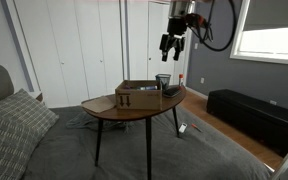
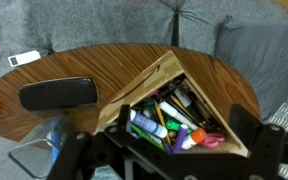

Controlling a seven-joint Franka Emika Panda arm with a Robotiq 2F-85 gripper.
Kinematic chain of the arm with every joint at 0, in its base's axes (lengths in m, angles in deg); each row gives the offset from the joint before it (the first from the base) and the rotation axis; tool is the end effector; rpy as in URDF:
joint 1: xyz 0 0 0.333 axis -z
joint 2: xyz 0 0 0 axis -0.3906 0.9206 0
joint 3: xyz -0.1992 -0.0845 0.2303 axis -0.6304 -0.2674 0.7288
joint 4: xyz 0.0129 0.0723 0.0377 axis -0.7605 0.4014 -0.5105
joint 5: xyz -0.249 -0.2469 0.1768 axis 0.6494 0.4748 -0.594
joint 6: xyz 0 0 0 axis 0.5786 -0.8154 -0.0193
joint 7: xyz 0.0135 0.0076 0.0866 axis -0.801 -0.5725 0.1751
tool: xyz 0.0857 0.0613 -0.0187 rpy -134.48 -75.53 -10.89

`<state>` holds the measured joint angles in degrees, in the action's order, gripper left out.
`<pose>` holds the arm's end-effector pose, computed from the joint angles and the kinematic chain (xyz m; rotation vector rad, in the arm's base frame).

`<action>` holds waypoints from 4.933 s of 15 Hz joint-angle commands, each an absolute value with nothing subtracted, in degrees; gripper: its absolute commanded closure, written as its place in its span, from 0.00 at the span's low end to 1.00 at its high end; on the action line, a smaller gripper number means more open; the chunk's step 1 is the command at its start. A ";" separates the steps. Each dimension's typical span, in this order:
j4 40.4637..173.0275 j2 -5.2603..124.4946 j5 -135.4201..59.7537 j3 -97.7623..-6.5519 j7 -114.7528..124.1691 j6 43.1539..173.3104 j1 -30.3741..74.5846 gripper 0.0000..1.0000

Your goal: Remove the purple marker from the cardboard box and place it vertically on the table

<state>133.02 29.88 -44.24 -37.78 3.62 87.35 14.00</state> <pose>0.4709 0.1767 0.5415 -3.0710 -0.3347 -0.2081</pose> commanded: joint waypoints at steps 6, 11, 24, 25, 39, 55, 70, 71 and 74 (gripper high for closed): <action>110.27 54.44 -42.81 -36.43 -1.96 91.01 11.68 0.00; 111.39 54.31 -43.94 -36.98 -0.45 91.04 11.60 0.00; 99.88 66.64 -42.92 -38.39 -5.87 88.73 10.14 0.00; 98.53 68.35 -42.75 -38.58 -6.62 89.06 9.69 0.00; 85.08 80.35 -42.36 -43.10 -14.65 87.89 5.49 0.45; 63.66 92.59 -46.60 -42.64 -15.37 68.90 6.68 0.53; 58.43 95.15 -45.34 -43.38 -17.44 68.91 5.69 0.95; 58.91 94.15 -45.23 -43.43 -17.66 69.03 5.68 0.95; 61.88 90.14 -43.24 -44.25 -17.21 70.87 5.03 0.95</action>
<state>59.13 94.30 -45.31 -43.01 -16.11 69.86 6.28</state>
